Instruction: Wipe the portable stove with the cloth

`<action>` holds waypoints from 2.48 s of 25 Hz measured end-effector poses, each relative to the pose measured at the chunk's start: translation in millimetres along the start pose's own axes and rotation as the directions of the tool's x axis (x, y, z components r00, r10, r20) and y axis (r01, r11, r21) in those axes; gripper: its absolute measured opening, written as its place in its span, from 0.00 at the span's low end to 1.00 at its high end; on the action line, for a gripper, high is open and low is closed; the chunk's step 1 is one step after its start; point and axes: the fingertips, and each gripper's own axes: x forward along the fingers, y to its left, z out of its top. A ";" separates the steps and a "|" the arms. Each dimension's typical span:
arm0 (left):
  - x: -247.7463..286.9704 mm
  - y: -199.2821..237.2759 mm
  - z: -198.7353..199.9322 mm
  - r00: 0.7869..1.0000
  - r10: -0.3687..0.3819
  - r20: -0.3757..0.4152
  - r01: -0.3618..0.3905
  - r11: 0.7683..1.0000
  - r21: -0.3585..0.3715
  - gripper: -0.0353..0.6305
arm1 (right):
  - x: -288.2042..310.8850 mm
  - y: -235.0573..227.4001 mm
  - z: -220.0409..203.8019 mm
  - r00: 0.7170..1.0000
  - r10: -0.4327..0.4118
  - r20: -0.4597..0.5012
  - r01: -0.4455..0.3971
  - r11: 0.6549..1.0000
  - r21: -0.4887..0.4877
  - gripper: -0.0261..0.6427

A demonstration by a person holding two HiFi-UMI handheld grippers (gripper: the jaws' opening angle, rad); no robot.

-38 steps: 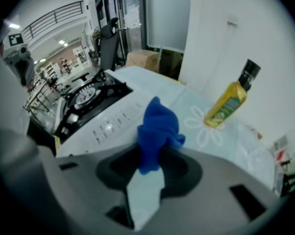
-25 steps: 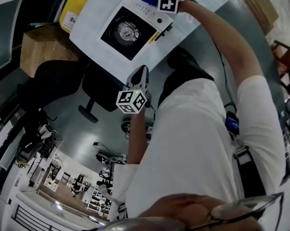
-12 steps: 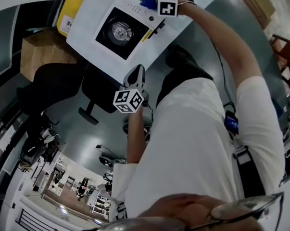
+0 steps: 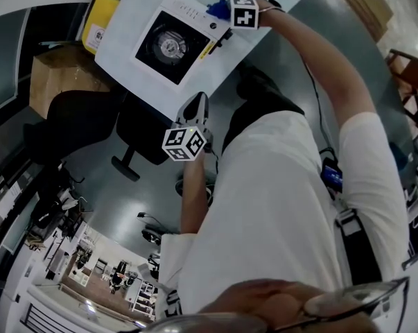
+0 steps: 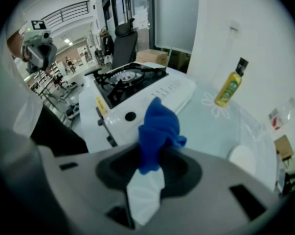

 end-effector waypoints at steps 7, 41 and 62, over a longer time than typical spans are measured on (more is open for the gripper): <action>-6.7 -8.2 -6.0 1.000 -0.004 0.011 0.004 1.000 0.003 0.11 | -4.9 19.5 -18.4 1.000 0.005 -0.026 -0.004 1.000 0.021 0.24; -103.4 -26.9 -61.8 0.974 0.089 0.211 -0.073 0.994 -0.084 0.11 | -85.9 123.1 -21.5 0.997 -0.076 0.019 0.074 0.991 0.108 0.24; -73.1 -38.2 -22.4 0.935 0.193 0.296 -0.116 0.959 -0.259 0.11 | -59.0 -36.5 112.0 0.960 -0.266 0.086 0.275 0.953 -0.124 0.24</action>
